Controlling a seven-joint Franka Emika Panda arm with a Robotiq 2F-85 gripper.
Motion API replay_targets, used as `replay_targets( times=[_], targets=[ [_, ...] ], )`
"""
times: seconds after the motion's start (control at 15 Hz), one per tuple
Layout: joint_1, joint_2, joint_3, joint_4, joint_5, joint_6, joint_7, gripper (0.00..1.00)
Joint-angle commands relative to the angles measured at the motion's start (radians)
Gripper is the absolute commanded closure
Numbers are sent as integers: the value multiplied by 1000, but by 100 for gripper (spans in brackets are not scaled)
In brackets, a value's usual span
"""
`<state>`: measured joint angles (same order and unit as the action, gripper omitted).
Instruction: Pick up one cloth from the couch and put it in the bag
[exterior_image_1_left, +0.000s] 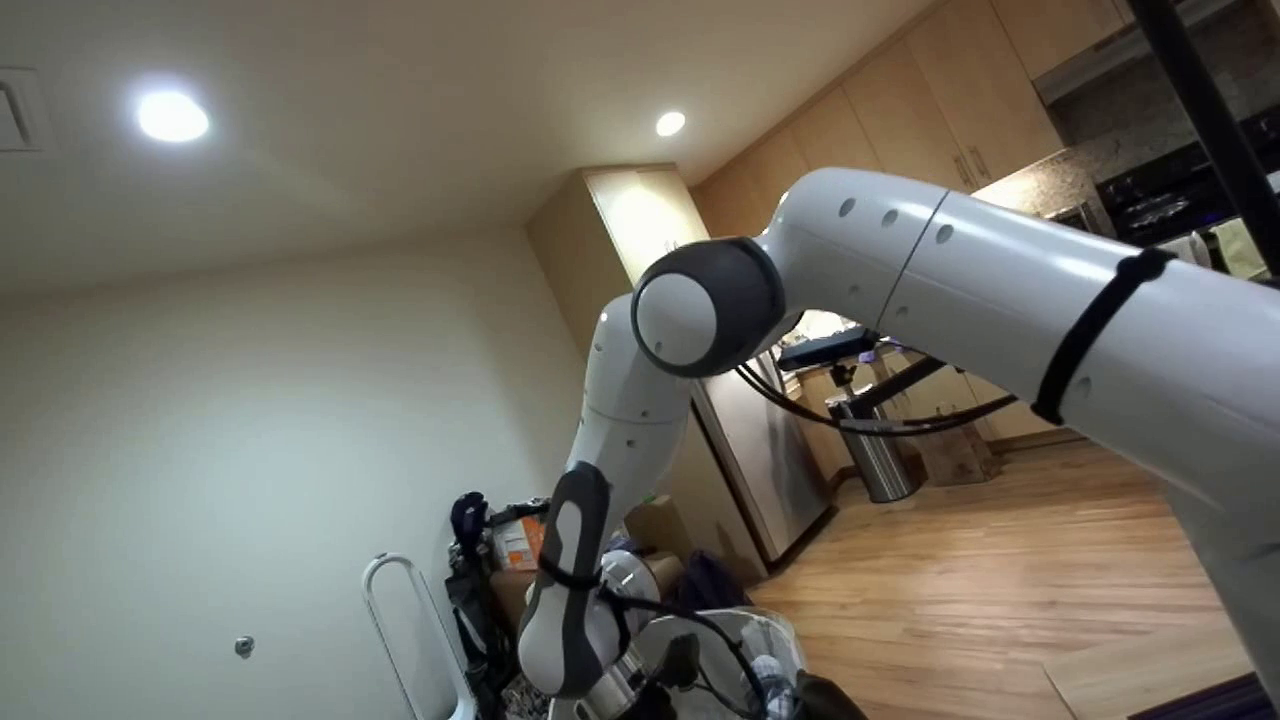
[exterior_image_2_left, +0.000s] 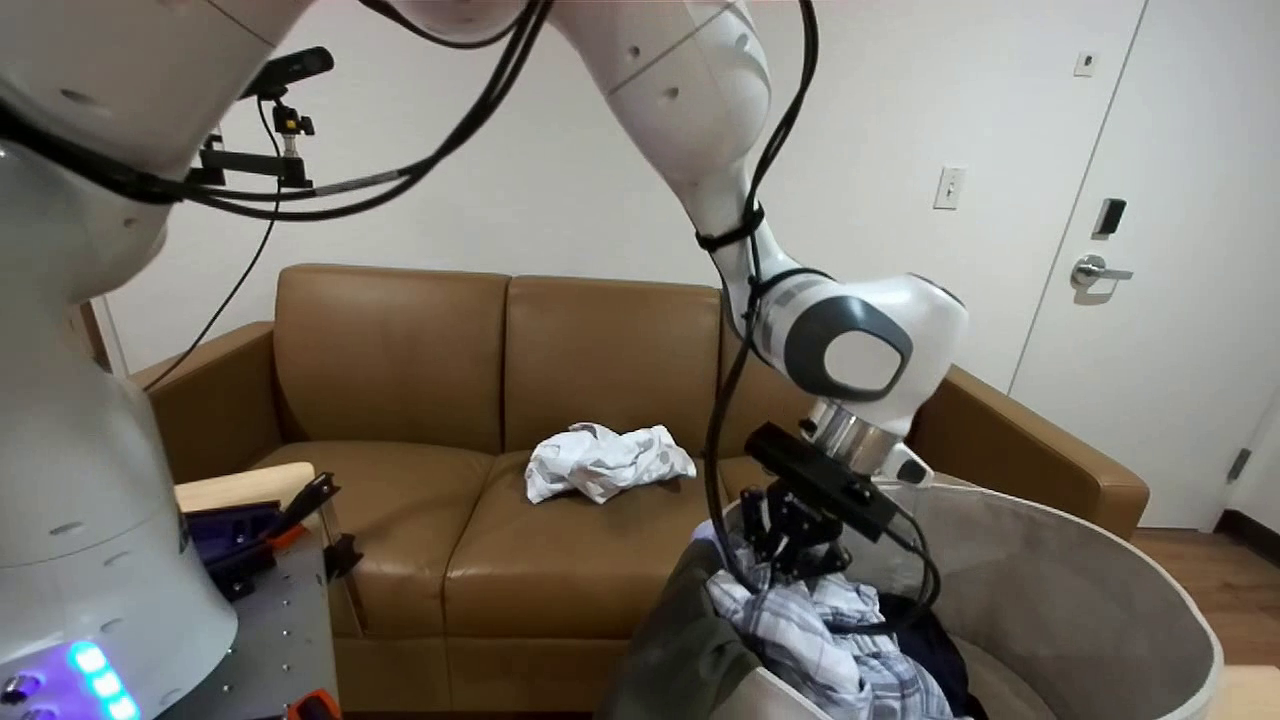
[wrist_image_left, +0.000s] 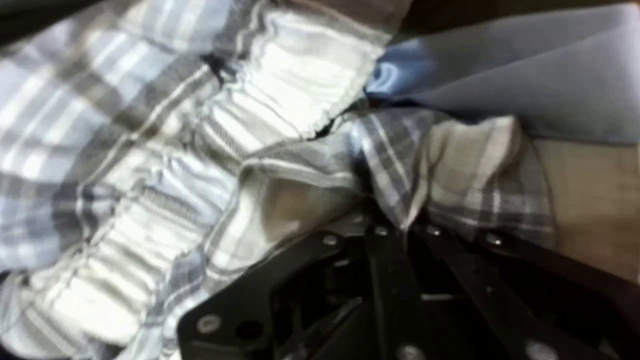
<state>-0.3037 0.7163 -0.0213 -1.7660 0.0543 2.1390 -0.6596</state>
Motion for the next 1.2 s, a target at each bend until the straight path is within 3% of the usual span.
replay_targets(
  times=[0.0, 0.13, 0.2, 0.27, 0.47, 0.67, 1.0, 1.13],
  targets=[
    [-75, 119, 22, 119, 29, -150, -81, 95],
    [-102, 140, 13, 140, 35, -183, -84, 94],
    [-113, 144, 13, 148, 35, -197, -92, 69],
    [-119, 147, 15, 158, 34, -213, -102, 69],
    [-113, 95, 15, 131, 24, -213, -121, 52],
    [-96, -32, 12, 19, 21, -49, -118, 34],
    [-74, -294, 0, -160, 19, 131, -102, 2],
    [-38, -390, 2, -215, -2, 186, -101, 0]
  ],
)
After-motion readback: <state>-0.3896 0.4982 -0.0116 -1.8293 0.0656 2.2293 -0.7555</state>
